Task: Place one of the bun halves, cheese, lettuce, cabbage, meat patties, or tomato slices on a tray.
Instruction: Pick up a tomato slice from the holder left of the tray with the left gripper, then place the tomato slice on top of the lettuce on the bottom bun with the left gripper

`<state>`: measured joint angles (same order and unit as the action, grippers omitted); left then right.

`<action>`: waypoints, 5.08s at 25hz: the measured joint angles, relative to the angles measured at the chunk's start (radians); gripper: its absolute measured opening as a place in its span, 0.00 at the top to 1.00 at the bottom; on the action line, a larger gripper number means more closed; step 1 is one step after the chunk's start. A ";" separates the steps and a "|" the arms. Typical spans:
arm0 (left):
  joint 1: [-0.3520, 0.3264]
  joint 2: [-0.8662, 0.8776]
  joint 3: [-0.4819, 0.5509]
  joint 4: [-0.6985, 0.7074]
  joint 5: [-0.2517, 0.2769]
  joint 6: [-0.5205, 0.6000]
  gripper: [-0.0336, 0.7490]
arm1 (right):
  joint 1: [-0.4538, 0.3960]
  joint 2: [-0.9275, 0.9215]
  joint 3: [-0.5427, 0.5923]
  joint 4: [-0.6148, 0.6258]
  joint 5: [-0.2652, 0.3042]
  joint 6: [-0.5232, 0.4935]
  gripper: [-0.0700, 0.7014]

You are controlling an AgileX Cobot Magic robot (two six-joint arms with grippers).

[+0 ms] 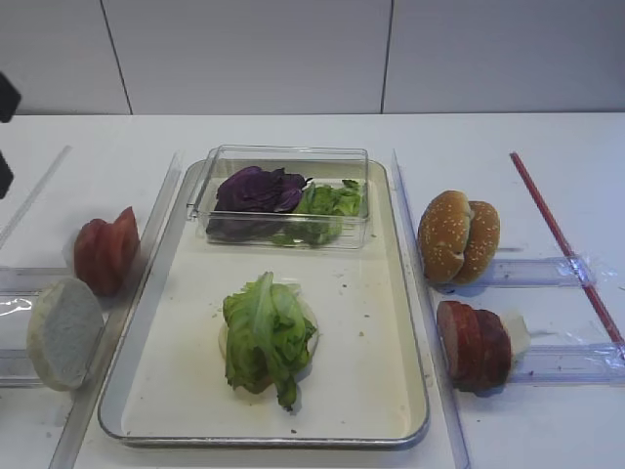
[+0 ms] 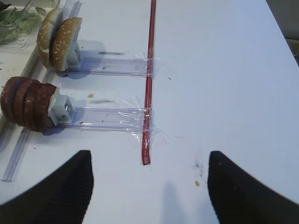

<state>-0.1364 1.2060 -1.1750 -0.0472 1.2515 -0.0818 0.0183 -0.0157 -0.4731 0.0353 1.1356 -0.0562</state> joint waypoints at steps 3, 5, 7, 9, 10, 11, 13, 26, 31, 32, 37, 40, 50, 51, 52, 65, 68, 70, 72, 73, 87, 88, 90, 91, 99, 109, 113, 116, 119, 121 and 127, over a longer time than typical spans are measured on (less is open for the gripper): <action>-0.043 0.092 -0.061 0.000 0.000 -0.003 0.51 | 0.000 0.000 0.000 0.000 0.000 0.000 0.23; -0.078 0.151 -0.104 0.000 -0.002 -0.013 0.51 | 0.000 0.000 0.000 0.000 0.000 0.000 0.23; -0.114 0.219 -0.148 0.004 -0.004 -0.028 0.51 | 0.000 0.000 0.000 0.000 0.000 0.000 0.23; -0.147 0.273 -0.188 0.019 -0.004 -0.043 0.51 | 0.000 0.000 0.000 0.000 0.000 0.000 0.23; -0.163 0.301 -0.209 0.026 -0.006 -0.049 0.51 | 0.000 0.000 0.000 0.000 0.000 0.000 0.23; -0.177 0.323 -0.229 0.033 -0.008 -0.058 0.51 | 0.000 0.000 0.000 0.000 0.000 0.000 0.23; -0.191 0.366 -0.254 0.047 -0.010 -0.075 0.51 | 0.000 0.000 0.000 0.000 0.000 0.000 0.23; -0.197 0.554 -0.279 0.071 -0.021 -0.095 0.51 | 0.000 0.000 0.000 0.000 0.000 0.000 0.23; -0.197 0.583 -0.291 0.071 -0.022 -0.096 0.51 | 0.000 0.000 0.000 0.000 0.000 0.000 0.23; -0.197 0.589 -0.293 0.071 -0.022 -0.096 0.51 | 0.000 0.000 0.000 0.000 0.000 0.000 0.23; -0.197 0.631 -0.306 0.071 -0.023 -0.098 0.51 | 0.000 0.000 0.000 0.000 0.000 0.000 0.23; -0.197 0.649 -0.313 0.073 -0.025 -0.098 0.52 | 0.000 0.000 0.000 0.000 0.000 0.000 0.23; -0.197 0.655 -0.320 0.114 -0.025 -0.098 0.80 | 0.000 0.000 0.000 0.000 0.000 0.000 0.23; -0.197 0.655 -0.320 0.122 -0.025 -0.098 0.82 | 0.000 0.000 0.000 0.000 0.000 0.000 0.23; -0.197 0.655 -0.320 0.126 -0.025 -0.098 0.82 | 0.000 0.000 0.000 0.000 0.000 0.000 0.23; -0.197 0.636 -0.320 0.113 -0.025 -0.098 0.83 | 0.000 0.000 0.000 0.000 0.000 0.000 0.23; -0.197 0.601 -0.320 0.101 -0.025 -0.101 0.83 | 0.000 0.000 0.000 0.000 0.000 0.000 0.23; -0.197 0.580 -0.320 0.093 -0.025 -0.106 0.83 | 0.000 0.000 0.000 0.000 0.000 0.000 0.23; -0.197 0.560 -0.320 0.078 -0.025 -0.110 0.83 | 0.000 0.000 0.000 0.000 0.000 0.000 0.23; -0.197 0.546 -0.320 0.071 -0.025 -0.112 0.83 | 0.000 0.000 0.000 0.000 0.000 0.000 0.23; -0.197 0.341 -0.253 -0.007 -0.019 -0.113 0.83 | 0.000 0.000 0.000 0.000 0.000 0.000 0.23; -0.197 0.318 -0.232 -0.011 -0.019 -0.113 0.83 | 0.000 0.000 0.000 0.000 0.000 0.000 0.23; -0.197 0.273 -0.191 -0.021 -0.017 -0.113 0.83 | 0.000 0.000 0.000 0.000 0.000 0.000 0.23; -0.197 0.248 -0.167 -0.027 -0.017 -0.114 0.83 | 0.000 0.000 0.000 0.000 0.000 0.000 0.23; -0.197 0.113 -0.022 -0.057 -0.011 -0.117 0.83 | 0.000 0.000 0.000 0.000 0.000 0.000 0.23; -0.197 0.085 0.031 -0.261 -0.011 -0.015 0.83 | 0.000 0.000 0.000 0.000 0.000 0.000 0.23; -0.197 0.119 0.031 -0.315 -0.011 0.039 0.83 | 0.000 0.000 0.000 0.000 0.000 0.000 0.23; -0.197 0.170 0.031 -0.381 -0.013 0.106 0.83 | 0.000 0.000 0.000 0.000 0.000 0.000 0.23; -0.197 0.237 0.031 -0.473 -0.029 0.211 0.83 | 0.000 0.000 0.000 0.000 0.000 0.000 0.23; -0.197 0.283 0.031 -0.521 -0.047 0.269 0.83 | 0.000 0.000 0.000 0.000 0.000 0.000 0.23; -0.197 0.400 0.031 -0.688 -0.113 0.432 0.83 | 0.000 0.000 0.000 0.000 0.000 0.000 0.23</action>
<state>-0.3339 1.6057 -1.1436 -0.7352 1.1385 0.3501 0.0183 -0.0157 -0.4731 0.0353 1.1356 -0.0562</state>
